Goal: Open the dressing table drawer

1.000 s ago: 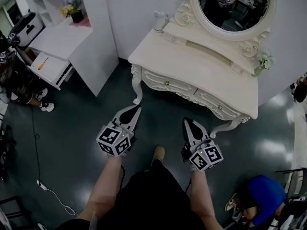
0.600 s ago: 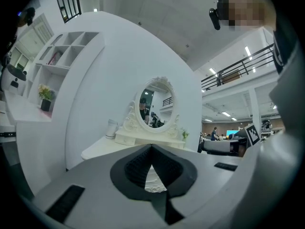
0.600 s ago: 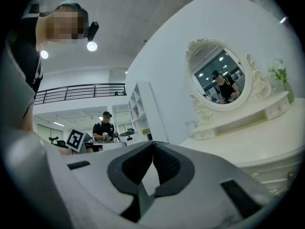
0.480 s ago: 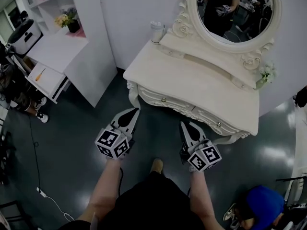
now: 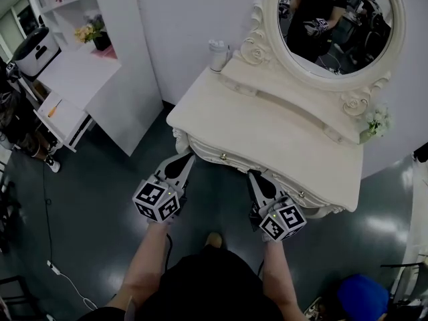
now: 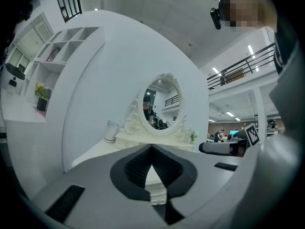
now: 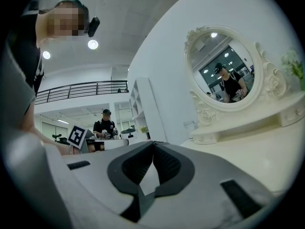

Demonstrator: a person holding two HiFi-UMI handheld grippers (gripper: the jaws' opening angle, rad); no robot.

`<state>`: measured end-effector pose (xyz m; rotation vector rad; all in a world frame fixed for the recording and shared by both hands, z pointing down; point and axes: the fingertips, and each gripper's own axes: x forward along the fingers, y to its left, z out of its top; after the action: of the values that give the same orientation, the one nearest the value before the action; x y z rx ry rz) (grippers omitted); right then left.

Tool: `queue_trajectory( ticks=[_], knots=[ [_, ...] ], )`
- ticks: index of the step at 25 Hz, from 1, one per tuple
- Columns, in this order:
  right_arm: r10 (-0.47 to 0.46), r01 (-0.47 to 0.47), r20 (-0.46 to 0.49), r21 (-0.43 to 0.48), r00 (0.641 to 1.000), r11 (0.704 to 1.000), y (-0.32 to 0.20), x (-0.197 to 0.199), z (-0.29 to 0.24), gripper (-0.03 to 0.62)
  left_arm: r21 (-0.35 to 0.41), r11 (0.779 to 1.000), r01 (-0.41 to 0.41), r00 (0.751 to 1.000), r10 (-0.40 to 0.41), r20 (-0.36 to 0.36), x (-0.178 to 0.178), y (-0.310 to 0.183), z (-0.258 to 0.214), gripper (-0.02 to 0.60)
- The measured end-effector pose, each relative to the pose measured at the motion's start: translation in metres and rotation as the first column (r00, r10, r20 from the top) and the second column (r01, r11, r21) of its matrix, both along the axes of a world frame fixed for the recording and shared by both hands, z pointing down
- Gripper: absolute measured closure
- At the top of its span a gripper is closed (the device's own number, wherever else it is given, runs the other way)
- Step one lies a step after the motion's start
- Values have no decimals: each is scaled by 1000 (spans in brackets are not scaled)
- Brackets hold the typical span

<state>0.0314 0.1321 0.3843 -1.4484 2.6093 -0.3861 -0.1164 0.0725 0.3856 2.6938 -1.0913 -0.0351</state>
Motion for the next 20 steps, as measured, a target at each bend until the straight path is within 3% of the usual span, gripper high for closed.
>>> queue_trajectory(
  ticks=[20],
  knots=[
    [-12, 14, 61, -29, 998, 999, -46, 27, 24, 588, -45, 999, 25, 999, -23, 40, 19, -37, 26, 577]
  ],
)
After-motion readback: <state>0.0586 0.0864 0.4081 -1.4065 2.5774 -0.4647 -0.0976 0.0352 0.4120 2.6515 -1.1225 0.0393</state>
